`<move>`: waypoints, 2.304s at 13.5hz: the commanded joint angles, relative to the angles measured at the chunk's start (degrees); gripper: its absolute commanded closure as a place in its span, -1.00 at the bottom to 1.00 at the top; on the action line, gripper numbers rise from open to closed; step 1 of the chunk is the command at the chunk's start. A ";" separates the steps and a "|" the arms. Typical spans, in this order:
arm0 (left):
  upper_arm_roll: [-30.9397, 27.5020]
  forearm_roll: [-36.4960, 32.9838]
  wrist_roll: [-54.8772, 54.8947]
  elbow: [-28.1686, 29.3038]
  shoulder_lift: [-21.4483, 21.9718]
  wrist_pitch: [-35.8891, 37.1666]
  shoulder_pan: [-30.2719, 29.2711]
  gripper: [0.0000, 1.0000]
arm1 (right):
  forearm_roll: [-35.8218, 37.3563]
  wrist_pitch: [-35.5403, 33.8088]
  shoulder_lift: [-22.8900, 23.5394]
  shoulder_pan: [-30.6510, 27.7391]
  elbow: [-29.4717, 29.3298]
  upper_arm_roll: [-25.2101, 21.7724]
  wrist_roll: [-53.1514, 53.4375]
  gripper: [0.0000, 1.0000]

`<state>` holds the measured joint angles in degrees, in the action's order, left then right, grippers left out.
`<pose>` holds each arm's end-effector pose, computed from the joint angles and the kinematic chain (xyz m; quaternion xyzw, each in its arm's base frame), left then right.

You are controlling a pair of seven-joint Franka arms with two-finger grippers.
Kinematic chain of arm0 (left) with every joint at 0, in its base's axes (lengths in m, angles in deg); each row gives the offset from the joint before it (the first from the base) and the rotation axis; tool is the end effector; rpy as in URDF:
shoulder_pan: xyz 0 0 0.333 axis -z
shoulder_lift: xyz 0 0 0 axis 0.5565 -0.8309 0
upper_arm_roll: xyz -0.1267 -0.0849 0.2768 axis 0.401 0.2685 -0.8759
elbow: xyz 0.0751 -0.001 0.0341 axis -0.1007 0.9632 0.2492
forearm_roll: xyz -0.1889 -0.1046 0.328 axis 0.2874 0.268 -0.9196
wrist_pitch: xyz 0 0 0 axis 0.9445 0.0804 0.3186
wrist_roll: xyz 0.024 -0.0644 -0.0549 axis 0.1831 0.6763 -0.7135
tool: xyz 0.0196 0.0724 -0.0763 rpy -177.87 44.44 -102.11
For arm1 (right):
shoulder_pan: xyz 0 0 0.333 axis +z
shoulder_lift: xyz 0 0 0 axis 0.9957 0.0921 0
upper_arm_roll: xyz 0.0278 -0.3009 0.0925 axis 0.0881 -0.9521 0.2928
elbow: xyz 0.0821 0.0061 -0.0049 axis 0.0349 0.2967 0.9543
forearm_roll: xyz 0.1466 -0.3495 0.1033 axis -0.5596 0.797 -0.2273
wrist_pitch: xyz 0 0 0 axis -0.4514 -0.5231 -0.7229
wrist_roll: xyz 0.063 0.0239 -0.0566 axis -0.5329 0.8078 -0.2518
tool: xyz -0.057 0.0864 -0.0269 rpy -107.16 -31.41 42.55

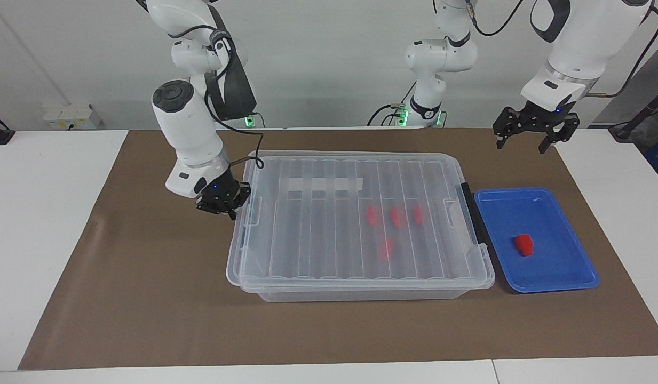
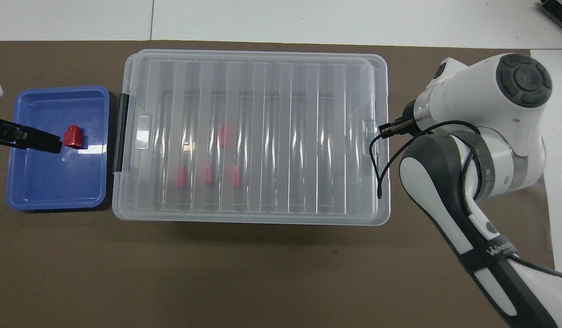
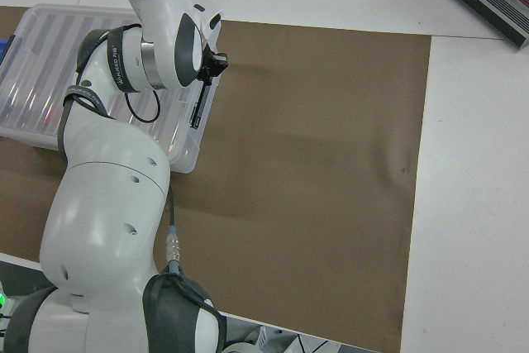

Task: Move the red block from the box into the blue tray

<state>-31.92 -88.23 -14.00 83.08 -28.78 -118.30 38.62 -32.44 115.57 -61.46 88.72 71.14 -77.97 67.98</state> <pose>0.5550 -0.0354 0.6266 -0.9914 0.1294 -0.0094 0.0160 0.6159 0.1322 0.4656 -0.9862 -0.1537 -0.0525 0.0321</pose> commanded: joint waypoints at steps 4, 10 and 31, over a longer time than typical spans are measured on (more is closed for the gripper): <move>0.13 0.54 -0.42 1.53 1.42 0.12 -0.41 -1.00 | -0.97 -2.60 -1.67 -1.01 -0.21 0.05 -1.03 1.00; 0.13 0.54 -0.42 1.53 1.42 0.12 -0.06 -1.00 | -0.53 -9.80 -5.71 -4.44 -0.03 -0.30 8.70 1.00; 0.13 0.54 -0.42 1.53 1.42 0.20 -0.41 -1.00 | 1.23 -29.50 -13.28 -11.56 -8.99 -0.21 18.14 -1.00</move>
<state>-31.89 -88.23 -14.00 83.12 -28.78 -118.30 38.62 -31.72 86.72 -74.00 77.78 62.14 -78.97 86.15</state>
